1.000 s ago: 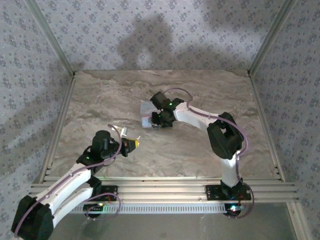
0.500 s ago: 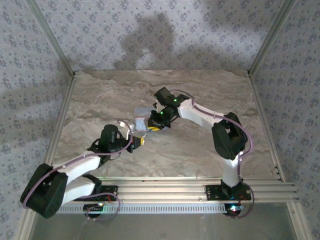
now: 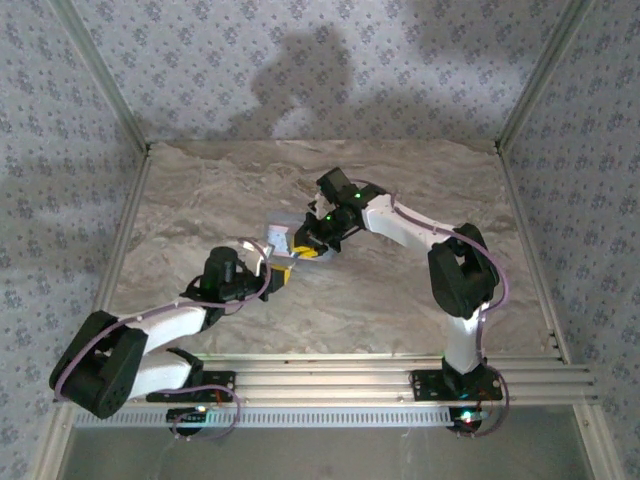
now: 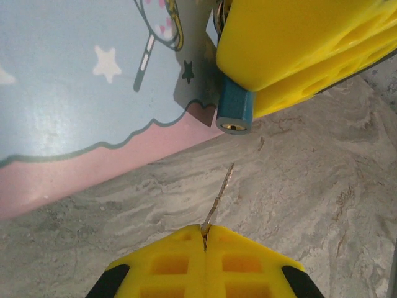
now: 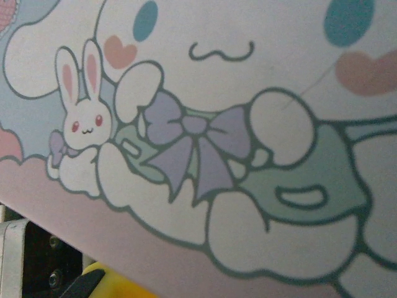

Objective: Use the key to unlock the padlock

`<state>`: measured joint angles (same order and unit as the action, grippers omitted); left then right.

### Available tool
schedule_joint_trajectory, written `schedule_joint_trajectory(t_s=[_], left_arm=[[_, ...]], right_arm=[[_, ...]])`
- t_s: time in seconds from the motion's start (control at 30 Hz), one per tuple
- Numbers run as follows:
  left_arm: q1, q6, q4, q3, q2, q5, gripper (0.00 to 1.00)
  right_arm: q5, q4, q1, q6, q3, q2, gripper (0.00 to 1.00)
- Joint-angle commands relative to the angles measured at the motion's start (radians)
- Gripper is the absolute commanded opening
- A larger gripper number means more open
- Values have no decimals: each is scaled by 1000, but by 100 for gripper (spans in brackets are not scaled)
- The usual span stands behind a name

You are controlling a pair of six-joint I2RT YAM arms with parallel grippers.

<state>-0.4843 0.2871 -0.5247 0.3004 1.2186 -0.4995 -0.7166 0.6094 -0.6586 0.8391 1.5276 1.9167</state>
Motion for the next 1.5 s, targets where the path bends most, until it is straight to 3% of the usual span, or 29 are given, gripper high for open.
schedule_joint_trajectory(t_s=[0.0, 0.97, 1.47], left_arm=[[-5, -25, -82, 9, 5, 16, 0], [-23, -46, -49, 3, -73, 147, 0], [-65, -17, 16, 44, -40, 205, 0]], right_arm=[[-44, -30, 3, 8, 6, -48, 0], [-21, -44, -4, 41, -12, -48, 0], [26, -70, -24, 90, -7, -48, 0]])
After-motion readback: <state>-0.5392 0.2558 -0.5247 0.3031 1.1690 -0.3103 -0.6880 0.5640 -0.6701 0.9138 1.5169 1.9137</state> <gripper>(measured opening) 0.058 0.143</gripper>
